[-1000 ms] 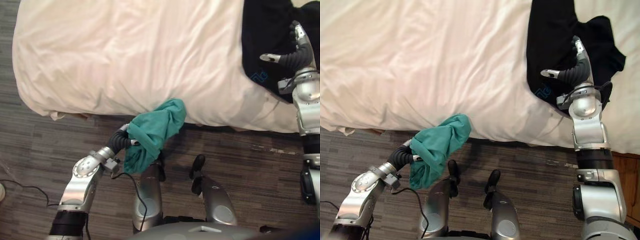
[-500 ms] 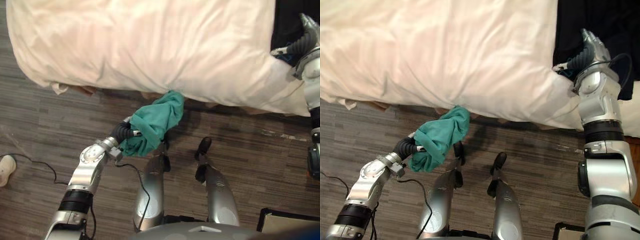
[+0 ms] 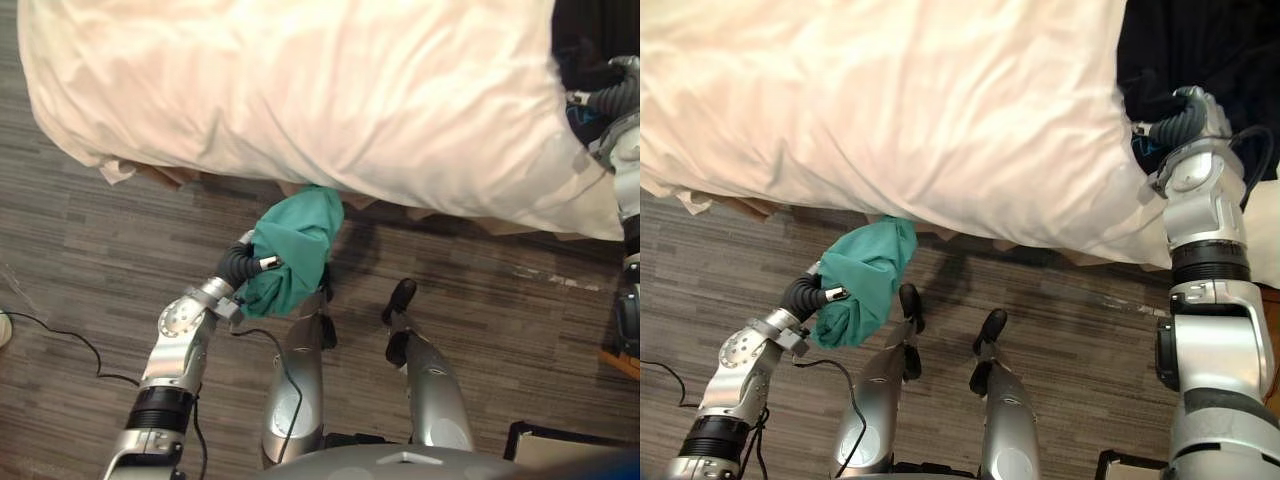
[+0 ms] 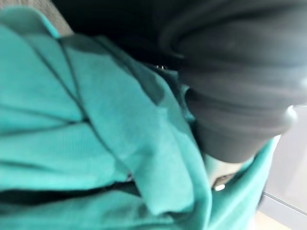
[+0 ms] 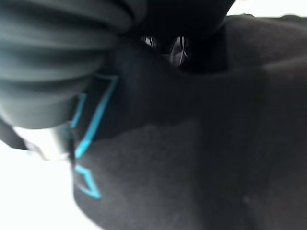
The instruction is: Tidy the bed and pick cloth on bed and put in laundry
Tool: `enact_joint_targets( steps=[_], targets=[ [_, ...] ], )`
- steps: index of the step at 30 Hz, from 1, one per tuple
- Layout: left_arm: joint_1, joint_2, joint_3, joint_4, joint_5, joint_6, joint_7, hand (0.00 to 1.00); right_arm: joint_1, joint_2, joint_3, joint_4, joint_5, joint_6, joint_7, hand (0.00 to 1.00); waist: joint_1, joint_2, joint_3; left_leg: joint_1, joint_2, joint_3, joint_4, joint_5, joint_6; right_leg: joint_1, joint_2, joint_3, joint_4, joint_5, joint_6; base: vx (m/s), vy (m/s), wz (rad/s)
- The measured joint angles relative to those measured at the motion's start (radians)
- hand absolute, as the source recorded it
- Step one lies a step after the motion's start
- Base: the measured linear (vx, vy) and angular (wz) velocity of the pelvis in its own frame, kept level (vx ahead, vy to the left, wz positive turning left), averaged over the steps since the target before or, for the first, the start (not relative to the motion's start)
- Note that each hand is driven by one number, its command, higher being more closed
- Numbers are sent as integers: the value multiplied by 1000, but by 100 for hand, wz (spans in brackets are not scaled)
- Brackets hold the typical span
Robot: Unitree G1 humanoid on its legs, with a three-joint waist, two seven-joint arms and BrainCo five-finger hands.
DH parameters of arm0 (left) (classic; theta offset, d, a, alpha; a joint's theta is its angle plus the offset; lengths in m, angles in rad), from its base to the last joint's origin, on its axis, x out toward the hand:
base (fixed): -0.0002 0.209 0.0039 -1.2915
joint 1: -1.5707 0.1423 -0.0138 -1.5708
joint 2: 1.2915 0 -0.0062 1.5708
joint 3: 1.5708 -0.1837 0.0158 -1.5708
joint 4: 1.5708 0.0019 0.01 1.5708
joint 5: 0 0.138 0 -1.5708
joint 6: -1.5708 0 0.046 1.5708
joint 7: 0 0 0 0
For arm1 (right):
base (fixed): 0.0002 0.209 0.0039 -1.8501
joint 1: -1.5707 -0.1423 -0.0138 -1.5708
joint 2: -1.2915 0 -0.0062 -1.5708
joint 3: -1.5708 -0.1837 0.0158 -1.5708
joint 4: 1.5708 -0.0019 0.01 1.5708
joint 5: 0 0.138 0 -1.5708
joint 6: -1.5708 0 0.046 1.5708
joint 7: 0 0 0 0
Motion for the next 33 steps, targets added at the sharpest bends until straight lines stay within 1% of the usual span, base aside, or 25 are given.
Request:
enact_joint_targets(
  steps=[1, 2, 3, 4, 6, 7, 9, 10, 11, 12, 13, 15, 16, 17, 19, 20, 21, 23, 24, 28, 29, 30, 31, 32, 33],
  targets=[
    [8, 0, -5, -2, -2, 0, 3, 100, 32, 0, -9, 12, 111, -45, -15, 100, -5, 0, 0, 16, -1, -1, -8, 3, -4, 17, 2, 1, -11, 3, 4, 32, 4, -7],
    [15, 0, -9, -4, -3, 0, 4, 100, 55, 1, -17, 11, 157, -66, -22, 100, -7, 0, -1, 24, -2, -2, -13, 4, -5, 27, 4, 1, -18, 5, 6, 51, 8, -1],
    [35, 0, -21, -21, -5, 6, 16, 100, 111, 8, -35, 3, 239, -111, -34, 100, -15, 0, -1, 42, -5, -5, -17, 4, -6, 48, 6, 0, -31, 7, 9, 34, 5, 1],
    [51, -2, -26, -41, -5, 14, 30, 100, 146, 16, -48, -10, 278, -137, -42, 100, -19, 0, -1, 53, -6, -6, -21, 3, -6, 59, 6, 0, -37, 8, 10, 59, 12, 1],
    [136, -30, -28, -126, -5, 46, 82, 100, 331, 85, -115, -121, 374, -237, -89, 100, -39, -1, -1, 114, -18, -3, -50, 2, -8, 115, 6, 4, -61, 10, 15, 84, 29, -6],
    [152, -39, -28, -142, -4, 54, 92, 100, 378, 110, -131, -152, 389, -259, -102, 100, -43, -1, -2, 127, -20, -1, -52, 0, -10, 128, 5, 4, -65, 11, 16, 131, 40, -8],
    [207, -70, -28, -171, -4, 89, 128, 100, 552, 234, -165, -288, 404, -315, -153, 100, -67, -3, -4, 180, -26, 18, -58, -6, -19, 172, 1, 18, -72, 12, 18, 128, 34, -23],
    [216, -80, -28, -171, -4, 101, 138, 100, 588, 267, -167, -315, 404, -322, -160, 100, -70, -4, -8, 195, -27, 23, -63, -6, -19, 178, 1, 29, -72, 11, 19, 101, 19, -40],
    [249, -111, -33, -170, 2, 130, 163, 100, 688, 353, -167, -370, 404, -333, -165, 100, -87, 1, -47, 217, -31, 34, -81, -8, -20, 187, 1, 40, -78, 8, 24, 80, 7, -32],
    [263, -124, -40, -169, 7, 137, 174, 100, 732, 389, -166, -385, 405, -337, -159, 100, -91, 2, -66, 229, -32, 42, -88, -9, -21, 191, 2, 47, -80, 7, 24, 112, 4, -35],
    [286, -143, -61, -165, 10, 147, 193, 100, 816, 453, -162, -409, 406, -338, -145, 100, -100, 5, -95, 254, -33, 48, -98, -12, -25, 209, 5, 58, -87, 5, 28, 123, -7, -22],
    [314, -179, -84, -144, 10, 175, 210, 100, 924, 532, -136, -411, 423, -339, -119, 100, -122, 16, -132, 300, -33, 45, -105, -26, -23, 255, 8, 57, -92, -4, 41, 133, -20, -9],
    [325, -198, -109, -106, 10, 187, 237, 100, 1003, 575, -115, -411, 442, -340, -97, 100, -137, 23, -160, 332, -34, 44, -107, -32, -27, 290, 7, 54, -97, -12, 46, 96, -20, 1],
    [330, -207, -119, -80, 10, 194, 244, 100, 1040, 591, -100, -411, 449, -340, -86, 100, -143, 29, -177, 349, -35, 43, -112, -34, -26, 306, 8, 52, -99, -16, 49, 84, -15, 2],
    [332, -239, -155, 62, 13, 197, 302, 100, 1145, 636, -52, -382, 468, -342, -37, 100, -163, 46, -240, 395, -37, 35, -113, -50, -30, 362, 8, 39, -111, -35, 57, 67, -14, 9],
    [332, -247, -156, 98, 13, 196, 313, 100, 1157, 644, -41, -364, 468, -345, -25, 100, -171, 49, -250, 407, -37, 28, -114, -52, -31, 375, 7, 28, -116, -39, 59, 33, -18, 28],
    [332, -259, -157, 168, 9, 189, 341, 100, 1169, 659, -35, -311, 471, -346, 6, 100, -180, 53, -269, 424, -38, 14, -118, -58, -32, 406, 7, 10, -129, -44, 62, 21, -13, 41],
    [335, -270, -155, 263, 5, 165, 371, 100, 1184, 678, -29, -223, 471, -345, 42, 100, -179, 54, -297, 446, -39, -3, -119, -70, -36, 450, 9, -19, -145, -51, 65, 33, -13, 41],
    [337, -274, -153, 312, -15, 143, 394, 100, 1195, 683, -24, -164, 457, -344, 76, 100, -177, 50, -314, 462, -42, -18, -119, -74, -36, 479, 8, -38, -153, -56, 65, 62, -15, 36],
    [344, -284, -147, 431, -91, 60, 438, 100, 1198, 705, -38, -22, 393, -349, 175, 100, -169, 36, -333, 508, -62, -82, -120, -80, -37, 572, -2, -105, -170, -65, 79, 60, -7, 45],
    [343, -290, -148, 442, -95, 52, 441, 100, 1195, 705, -42, -10, 391, -354, 190, 100, -171, 33, -336, 509, -68, -103, -120, -80, -37, 582, -7, -123, -163, -69, 78, 63, 14, 74],
    [343, -303, -155, 461, -105, 36, 455, 100, 1195, 705, -54, -2, 391, -360, 222, 100, -173, 33, -338, 507, -79, -147, -120, -79, -35, 590, -22, -131, -108, -97, 81, 45, 12, 70],
    [340, -312, -161, 467, -114, 32, 463, 100, 1196, 706, -60, -2, 392, -360, 240, 100, -172, 33, -338, 507, -84, -170, -121, -80, -31, 581, -29, -129, -62, -120, 77, 74, 37, 98],
    [337, -319, -187, 473, -124, 22, 474, 100, 1199, 704, -65, -9, 404, -362, 267, 100, -173, 35, -339, 506, -92, -220, -120, -79, -11, 564, -46, -78, 29, -154, 41, 70, 39, 114],
    [329, -311, -205, 474, -129, 15, 479, 100, 1207, 698, -66, -13, 436, -363, 291, 100, -180, 33, -338, 503, -103, -271, -120, -75, -5, 555, -46, -22, 83, -166, 21, 93, 77, 164]
  ],
)
